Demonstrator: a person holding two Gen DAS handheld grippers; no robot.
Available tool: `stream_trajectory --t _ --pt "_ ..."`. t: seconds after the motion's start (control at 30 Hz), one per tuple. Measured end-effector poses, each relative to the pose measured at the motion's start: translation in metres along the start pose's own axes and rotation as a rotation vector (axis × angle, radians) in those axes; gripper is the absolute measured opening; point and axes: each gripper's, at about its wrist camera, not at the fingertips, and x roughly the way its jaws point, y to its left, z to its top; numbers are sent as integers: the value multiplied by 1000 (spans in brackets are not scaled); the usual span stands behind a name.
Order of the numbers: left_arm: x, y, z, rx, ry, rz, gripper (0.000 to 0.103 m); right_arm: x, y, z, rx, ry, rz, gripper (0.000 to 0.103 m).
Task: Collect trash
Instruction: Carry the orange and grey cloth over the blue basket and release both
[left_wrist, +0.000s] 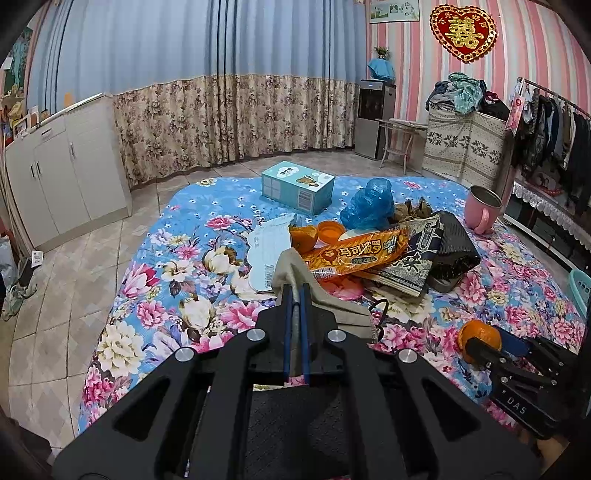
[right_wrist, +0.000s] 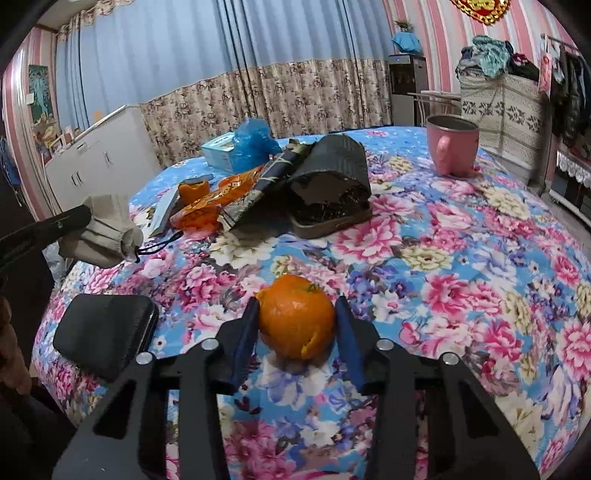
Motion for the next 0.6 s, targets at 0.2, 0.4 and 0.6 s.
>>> stream_trajectory --t 0.2,0.4,0.6 --pt "-3 -4 2 14 -13 10 3 -12 -9 5 29 -20 -21 35" --pt "-14 -29 17 58 -39 -14 3 -42 -27 28 65 -72 -82 35" --pt "-29 -89 49 123 -110 -102 3 -110 -70 63 73 -207 -209 35"
